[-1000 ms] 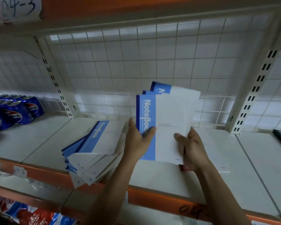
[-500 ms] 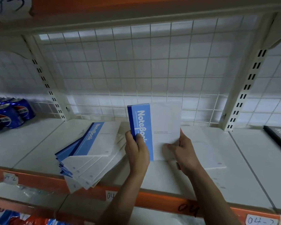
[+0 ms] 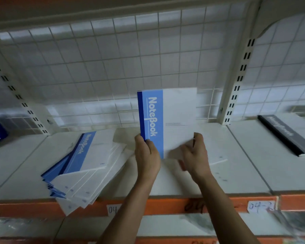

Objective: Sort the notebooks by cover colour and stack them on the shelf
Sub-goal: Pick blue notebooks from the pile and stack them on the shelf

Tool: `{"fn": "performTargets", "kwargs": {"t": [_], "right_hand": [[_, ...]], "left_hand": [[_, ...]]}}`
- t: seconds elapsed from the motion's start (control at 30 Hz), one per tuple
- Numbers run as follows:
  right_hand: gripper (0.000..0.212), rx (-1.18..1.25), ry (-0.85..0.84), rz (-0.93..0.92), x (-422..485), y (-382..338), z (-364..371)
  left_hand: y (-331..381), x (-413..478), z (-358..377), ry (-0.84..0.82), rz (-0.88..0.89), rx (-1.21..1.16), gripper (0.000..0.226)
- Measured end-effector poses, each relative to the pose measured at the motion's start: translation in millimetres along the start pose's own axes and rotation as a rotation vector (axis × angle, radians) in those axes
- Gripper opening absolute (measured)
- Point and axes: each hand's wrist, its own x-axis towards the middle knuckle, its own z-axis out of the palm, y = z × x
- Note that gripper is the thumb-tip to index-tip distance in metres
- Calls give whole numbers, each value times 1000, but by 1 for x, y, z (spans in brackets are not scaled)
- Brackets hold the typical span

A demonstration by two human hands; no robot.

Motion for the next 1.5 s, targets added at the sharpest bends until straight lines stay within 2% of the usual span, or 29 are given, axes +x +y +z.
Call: {"fn": "performTargets", "kwargs": {"t": [0.07,0.2,0.27,0.43,0.6,0.7,0.83,0.93,1.0,1.17,1.33,1.43,1.5], "right_hand": [[37,-30,69,-35,-1,-1,-24],[64,-100,145,-84,-4,4,-80],[69,-151,179,-74,-8,6,-115],[62,-226,239,-2,-14,27,-223],[50,-296,279,91,-22,43,-343],[30,-309,322,81,-23,52,-400],[49,-335,415,72,-20,61,-458],[47,-398,480,77,-9,68,-489],[40,-382,493,79,1,73,-503],[40,-321,555,115,42,82,-537],[44,-313,471,126,91,89,-565],[39,-264,442,121,115,89,-575],[37,-214,417,127,131,89,-582]], "left_hand": [[13,-8,14,-36,34,-3,9],[38,-38,52,-82,61,1,35],[49,-55,75,-128,73,27,40],[87,-111,145,-406,-5,-36,50],[126,-183,227,-487,-73,-89,47],[146,-219,267,-510,-83,-96,40],[173,-249,306,-594,-62,-127,36],[184,-258,334,-630,-40,-135,35],[187,-258,354,-626,-28,-137,35],[192,-245,407,-620,-49,-118,25],[201,-225,447,-606,-18,-118,28],[202,-214,464,-594,-8,-138,21],[203,-208,474,-571,-26,-143,25]]}}
